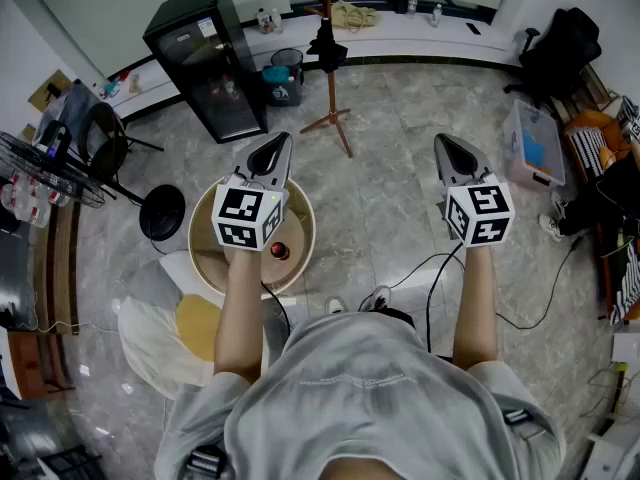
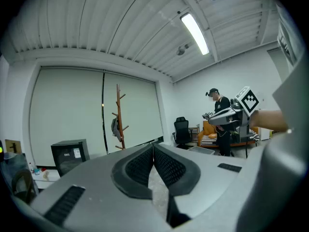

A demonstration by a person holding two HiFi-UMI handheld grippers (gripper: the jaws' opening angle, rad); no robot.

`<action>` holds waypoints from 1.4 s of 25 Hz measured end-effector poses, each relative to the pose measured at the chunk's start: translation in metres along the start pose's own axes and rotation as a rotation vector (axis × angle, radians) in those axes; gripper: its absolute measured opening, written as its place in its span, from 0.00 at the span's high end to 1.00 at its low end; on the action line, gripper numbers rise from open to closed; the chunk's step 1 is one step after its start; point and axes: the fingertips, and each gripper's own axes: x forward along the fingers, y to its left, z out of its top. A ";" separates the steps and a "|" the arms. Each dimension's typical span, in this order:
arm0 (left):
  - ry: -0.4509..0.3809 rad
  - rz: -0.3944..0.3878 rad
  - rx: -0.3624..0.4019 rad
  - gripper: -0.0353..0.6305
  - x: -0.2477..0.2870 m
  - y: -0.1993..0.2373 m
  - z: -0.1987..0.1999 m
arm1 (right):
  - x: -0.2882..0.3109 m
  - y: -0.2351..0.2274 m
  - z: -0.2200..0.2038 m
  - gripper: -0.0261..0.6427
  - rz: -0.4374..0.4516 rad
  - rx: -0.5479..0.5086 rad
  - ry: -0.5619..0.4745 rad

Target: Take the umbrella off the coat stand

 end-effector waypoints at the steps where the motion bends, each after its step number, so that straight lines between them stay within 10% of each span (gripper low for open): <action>1: 0.001 -0.008 0.001 0.92 0.000 0.001 -0.003 | 0.001 0.002 0.000 0.93 -0.004 0.000 0.000; 18: 0.107 -0.085 -0.026 0.92 0.090 0.029 -0.055 | 0.054 -0.018 -0.042 0.93 -0.029 0.120 0.034; 35: 0.244 -0.023 -0.050 0.92 0.365 0.131 -0.097 | 0.258 -0.166 -0.064 0.93 -0.009 0.199 0.078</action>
